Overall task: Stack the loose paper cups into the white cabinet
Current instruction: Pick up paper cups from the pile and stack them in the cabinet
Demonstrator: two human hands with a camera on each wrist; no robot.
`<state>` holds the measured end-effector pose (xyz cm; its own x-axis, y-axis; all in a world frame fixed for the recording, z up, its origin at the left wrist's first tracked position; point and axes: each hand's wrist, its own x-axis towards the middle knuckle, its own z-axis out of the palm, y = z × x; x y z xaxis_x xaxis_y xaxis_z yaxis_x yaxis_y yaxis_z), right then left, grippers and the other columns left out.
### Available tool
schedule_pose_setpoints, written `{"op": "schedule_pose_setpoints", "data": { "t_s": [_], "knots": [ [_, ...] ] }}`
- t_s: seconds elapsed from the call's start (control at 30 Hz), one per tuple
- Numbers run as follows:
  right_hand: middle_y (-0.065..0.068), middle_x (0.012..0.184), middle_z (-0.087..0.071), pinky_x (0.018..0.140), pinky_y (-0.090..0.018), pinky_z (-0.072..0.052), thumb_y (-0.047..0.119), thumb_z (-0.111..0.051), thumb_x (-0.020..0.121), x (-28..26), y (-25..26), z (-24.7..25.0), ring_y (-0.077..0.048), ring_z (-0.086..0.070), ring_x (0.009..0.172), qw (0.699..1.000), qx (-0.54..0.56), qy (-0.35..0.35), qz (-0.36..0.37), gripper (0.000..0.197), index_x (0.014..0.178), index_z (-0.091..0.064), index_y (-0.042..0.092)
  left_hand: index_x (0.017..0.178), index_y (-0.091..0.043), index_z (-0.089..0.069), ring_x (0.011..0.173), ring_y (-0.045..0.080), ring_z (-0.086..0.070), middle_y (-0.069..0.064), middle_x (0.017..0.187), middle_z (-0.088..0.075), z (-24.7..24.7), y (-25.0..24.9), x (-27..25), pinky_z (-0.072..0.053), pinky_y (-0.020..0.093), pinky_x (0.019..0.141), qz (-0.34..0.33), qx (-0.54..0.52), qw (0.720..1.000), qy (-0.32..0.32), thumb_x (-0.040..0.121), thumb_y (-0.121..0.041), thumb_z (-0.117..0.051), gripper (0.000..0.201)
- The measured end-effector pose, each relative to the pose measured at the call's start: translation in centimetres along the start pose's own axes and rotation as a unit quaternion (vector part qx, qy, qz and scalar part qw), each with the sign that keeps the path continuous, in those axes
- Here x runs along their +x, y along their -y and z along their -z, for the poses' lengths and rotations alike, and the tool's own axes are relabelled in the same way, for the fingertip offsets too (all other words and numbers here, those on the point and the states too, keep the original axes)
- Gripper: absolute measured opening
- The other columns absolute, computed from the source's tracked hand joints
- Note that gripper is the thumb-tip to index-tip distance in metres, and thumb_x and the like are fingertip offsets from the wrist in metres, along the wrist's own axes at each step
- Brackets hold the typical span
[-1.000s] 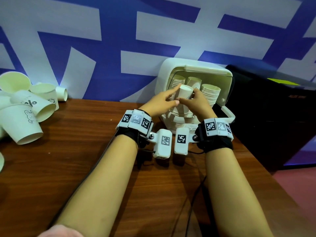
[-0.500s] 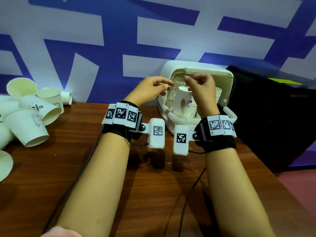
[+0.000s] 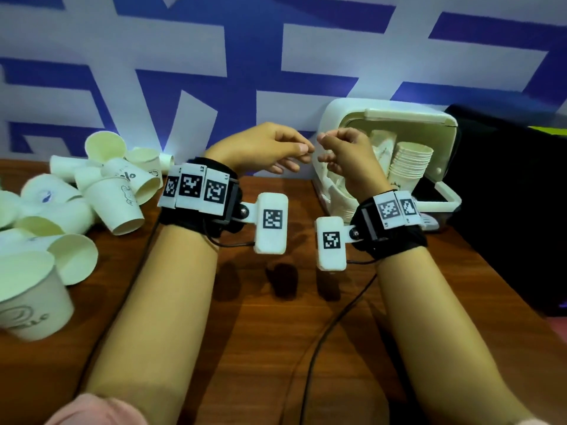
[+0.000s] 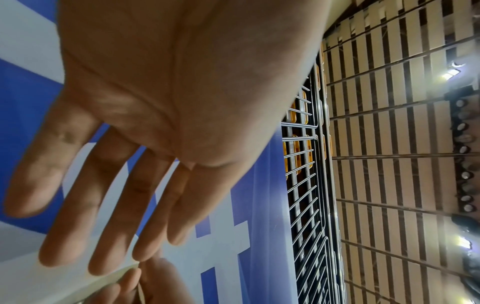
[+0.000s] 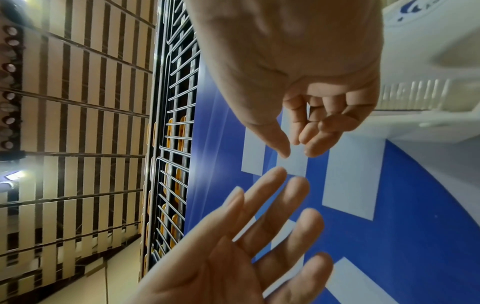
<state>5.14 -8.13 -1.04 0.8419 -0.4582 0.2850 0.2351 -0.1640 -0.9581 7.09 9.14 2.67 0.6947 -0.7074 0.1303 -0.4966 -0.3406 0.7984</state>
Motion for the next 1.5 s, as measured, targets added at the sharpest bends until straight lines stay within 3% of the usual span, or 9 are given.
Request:
{"op": "schedule_pose_setpoints", "data": {
  "t_s": [0.13, 0.27, 0.5, 0.7, 0.97, 1.07, 1.2, 1.37, 1.5],
  "knots": [
    [-0.001, 0.072, -0.053, 0.039, -0.013, -0.033, 0.014, -0.06, 0.094, -0.9, 0.0, -1.9, -0.005, -0.058, 0.05, 0.999, 0.003, 0.045, -0.02, 0.007, 0.093, -0.055, 0.01, 0.117, -0.023, -0.063, 0.099, 0.011, -0.067, -0.006, 0.107, -0.07, 1.6, 0.1, -2.9, -0.052, 0.029, 0.088, 0.028, 0.023, 0.999, -0.009, 0.099, -0.028, -0.049, 0.024],
    [-0.001, 0.082, -0.059, 0.05, -0.017, -0.04, 0.019, -0.061, 0.094, -2.8, 0.6, -4.4, -0.006, -0.063, 0.057, 0.994, -0.019, 0.095, -0.042, 0.017, 0.106, -0.056, 0.007, 0.119, -0.022, -0.062, 0.098, 0.009, -0.067, -0.006, 0.109, -0.07, 3.2, 0.0, -6.3, -0.051, 0.024, 0.084, 0.05, 0.047, 0.997, -0.022, 0.098, -0.031, -0.049, 0.026],
    [0.0, 0.088, -0.065, 0.056, -0.022, -0.035, 0.019, -0.057, 0.096, -7.2, 2.2, -11.0, -0.01, -0.068, 0.067, 0.97, -0.025, 0.237, -0.056, 0.01, 0.087, -0.055, 0.016, 0.119, -0.024, -0.062, 0.098, 0.006, -0.066, -0.008, 0.11, -0.068, 6.3, 0.7, -13.0, -0.052, 0.027, 0.09, 0.074, 0.097, 0.99, -0.072, 0.098, -0.03, -0.05, 0.026],
    [-0.006, 0.091, -0.063, 0.049, -0.016, -0.04, 0.016, -0.05, 0.1, -10.0, 3.3, -16.9, -0.014, -0.062, 0.07, 0.935, -0.024, 0.346, -0.07, 0.01, 0.099, -0.056, 0.009, 0.115, -0.026, -0.065, 0.101, 0.006, -0.064, -0.01, 0.108, -0.068, 8.6, 2.5, -18.2, -0.05, 0.033, 0.095, 0.097, 0.11, 0.978, -0.15, 0.096, -0.032, -0.054, 0.023],
    [-0.005, 0.099, -0.063, 0.061, -0.019, -0.046, 0.014, -0.062, 0.093, -12.5, 1.4, -21.3, -0.015, -0.064, 0.084, 0.884, -0.102, 0.452, -0.068, 0.022, 0.114, -0.056, 0.009, 0.123, -0.029, -0.061, 0.111, 0.008, -0.055, -0.01, 0.121, -0.061, 10.9, 5.7, -24.4, -0.043, 0.03, 0.095, 0.181, 0.146, 0.951, -0.205, 0.094, -0.035, -0.055, 0.03],
    [-0.009, 0.109, -0.061, 0.078, -0.027, -0.05, 0.014, -0.066, 0.091, -13.5, 1.0, -22.1, -0.019, -0.06, 0.094, 0.865, -0.117, 0.485, -0.058, 0.04, 0.127, -0.051, 0.006, 0.127, -0.026, -0.058, 0.114, 0.011, -0.054, -0.006, 0.126, -0.059, 11.2, 6.8, -25.7, -0.043, 0.035, 0.103, 0.205, 0.162, 0.941, -0.217, 0.091, -0.039, -0.058, 0.038],
    [-0.011, 0.128, -0.056, 0.091, -0.035, -0.051, 0.018, -0.071, 0.086, -14.3, 0.4, -23.1, -0.022, -0.061, 0.11, 0.834, -0.158, 0.527, -0.045, 0.053, 0.132, -0.047, 0.008, 0.136, -0.027, -0.046, 0.122, 0.013, -0.046, -0.004, 0.139, -0.049, 11.2, 7.4, -26.8, -0.039, 0.035, 0.103, 0.249, 0.197, 0.933, -0.172, 0.081, -0.052, -0.062, 0.063],
    [-0.004, 0.108, -0.052, 0.057, -0.018, -0.045, 0.022, -0.079, 0.079, -15.1, -0.4, -23.9, -0.001, -0.057, 0.063, 0.806, -0.16, 0.566, -0.067, 0.064, 0.131, -0.045, 0.006, 0.147, -0.032, -0.026, 0.136, 0.022, -0.034, -0.001, 0.152, -0.031, 11.0, 8.0, -27.4, -0.034, 0.045, 0.11, 0.313, 0.281, 0.904, -0.077, 0.056, -0.068, -0.065, 0.105],
    [-0.005, 0.109, -0.054, 0.075, -0.028, -0.046, 0.015, -0.074, 0.084, -15.7, -0.4, -23.7, -0.016, -0.053, 0.089, 0.792, -0.18, 0.58, -0.066, 0.041, 0.117, -0.05, 0.011, 0.149, -0.03, -0.021, 0.138, 0.023, -0.031, 0.001, 0.153, -0.03, 10.5, 9.2, -26.7, -0.031, 0.043, 0.112, 0.331, 0.307, 0.891, -0.052, 0.063, -0.057, -0.078, 0.107]
  ]
}}
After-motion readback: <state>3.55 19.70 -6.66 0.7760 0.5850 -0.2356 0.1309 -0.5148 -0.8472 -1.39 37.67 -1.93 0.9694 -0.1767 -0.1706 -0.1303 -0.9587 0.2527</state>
